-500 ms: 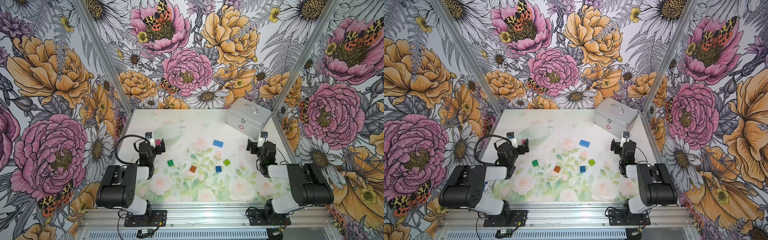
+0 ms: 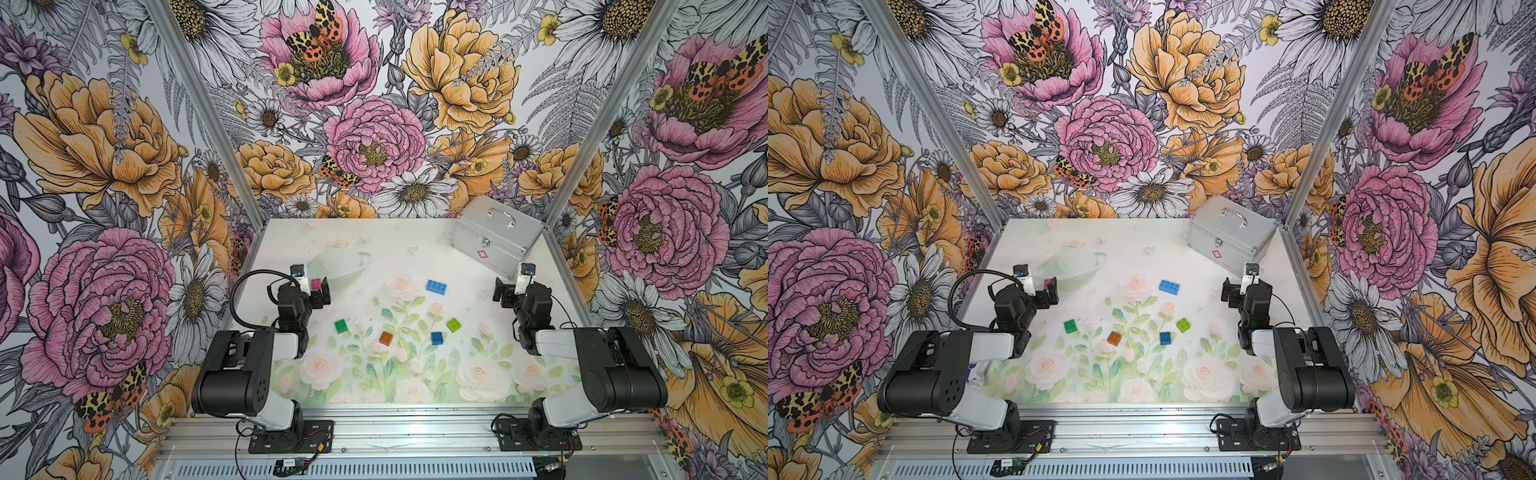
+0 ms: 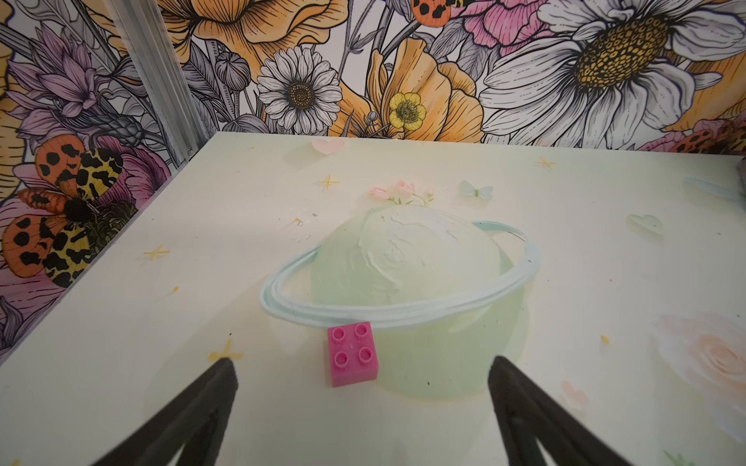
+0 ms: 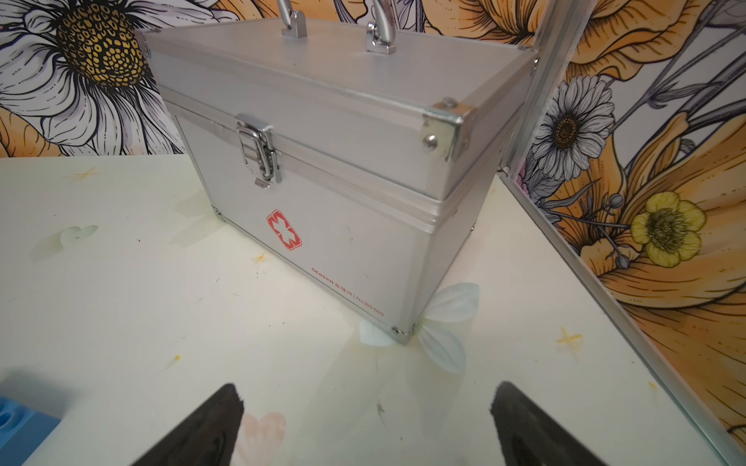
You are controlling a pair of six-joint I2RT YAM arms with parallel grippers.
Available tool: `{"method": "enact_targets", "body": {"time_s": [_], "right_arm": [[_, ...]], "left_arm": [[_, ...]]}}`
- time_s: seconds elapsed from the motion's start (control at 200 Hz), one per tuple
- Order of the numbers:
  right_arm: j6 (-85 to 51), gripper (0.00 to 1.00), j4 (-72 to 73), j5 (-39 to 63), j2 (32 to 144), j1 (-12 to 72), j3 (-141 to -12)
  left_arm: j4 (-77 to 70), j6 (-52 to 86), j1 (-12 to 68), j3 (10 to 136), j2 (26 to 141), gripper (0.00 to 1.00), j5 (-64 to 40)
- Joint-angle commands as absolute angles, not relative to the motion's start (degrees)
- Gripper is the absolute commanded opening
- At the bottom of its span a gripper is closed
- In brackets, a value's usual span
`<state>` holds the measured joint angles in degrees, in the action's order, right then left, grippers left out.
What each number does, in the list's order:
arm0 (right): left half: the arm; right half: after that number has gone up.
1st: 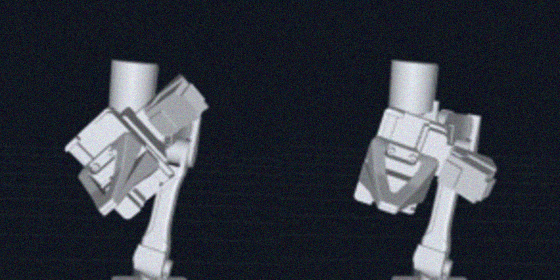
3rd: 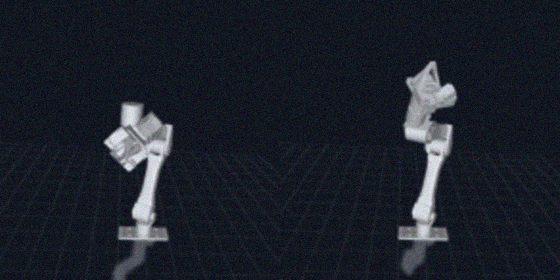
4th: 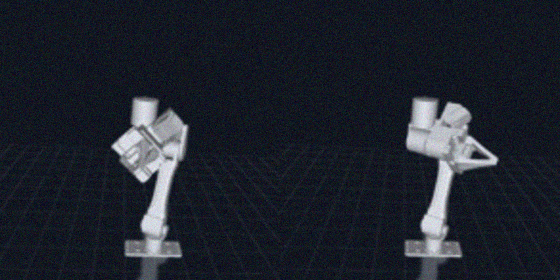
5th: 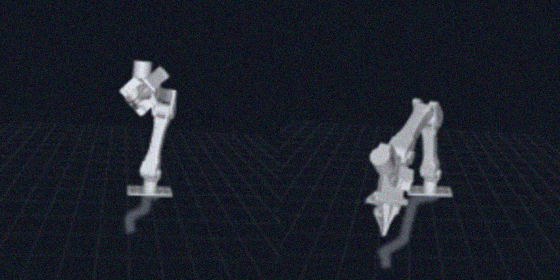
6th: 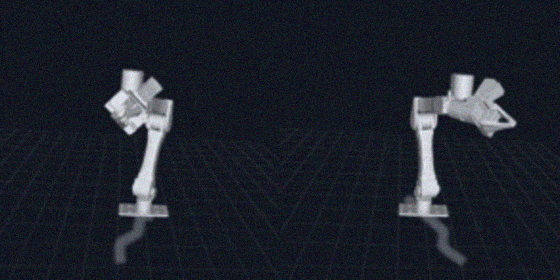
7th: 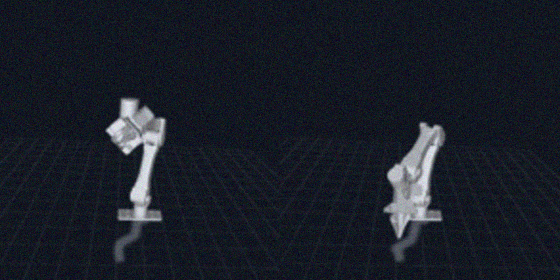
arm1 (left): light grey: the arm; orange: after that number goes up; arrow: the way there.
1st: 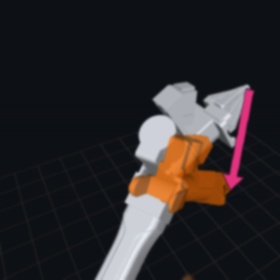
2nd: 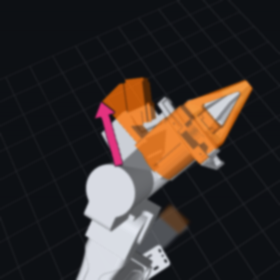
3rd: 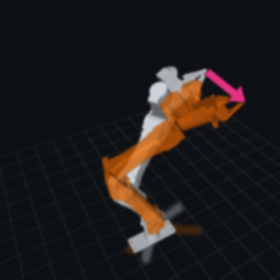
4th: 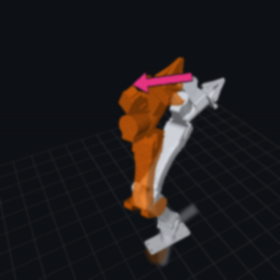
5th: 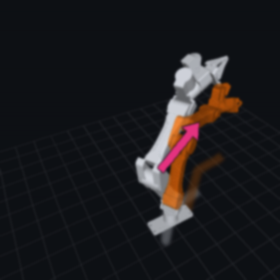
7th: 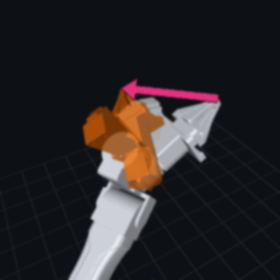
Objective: Assemble the letter v with lego
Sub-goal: Pick up the lego brick from the center of the board.
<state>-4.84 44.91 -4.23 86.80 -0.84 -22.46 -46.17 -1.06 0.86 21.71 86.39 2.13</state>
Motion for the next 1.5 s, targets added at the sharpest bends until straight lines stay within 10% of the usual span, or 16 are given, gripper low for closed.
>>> {"method": "enact_targets", "body": {"time_s": [0.0, 0.34, 0.525, 0.645, 1.096, 1.496], "right_arm": [[-4.4, 0.99, 46.0, -4.6, 87.4, -1.2, -23.6], [-3.1, 0.99, 25.5, -10.2, 75.5, 3.5, -30.1], [-22.7, 0.99, 6.7, -11.1, 63.1, 3.7, -35.5], [-25.8, 0.99, 0.4, -4.9, 62.8, 3.1, -36.5], [-35.3, 0.87, -16.8, -8.3, 85.9, 27.4, -52.1], [-43.2, 0.89, -18.2, -8.8, 106.6, 28.8, -68.3]], "left_arm": [[-48.0, -2.0, -0.1, 22.9, 86.9, 0.99, 2.5], [-44.8, 0.1, 1.0, 24.0, 84.2, 0.99, 11.1], [-11.5, 16.7, 5.5, 33.5, 65.7, 0.99, 28.3], [10.0, 24.8, 1.9, 43.7, 66.4, 0.99, 12.6], [22.2, 26.5, 9.8, 47.6, 71.5, 0.99, 2.0], [22.1, 25.7, 11.9, 47.5, 74.4, 0.99, -0.7]]}}
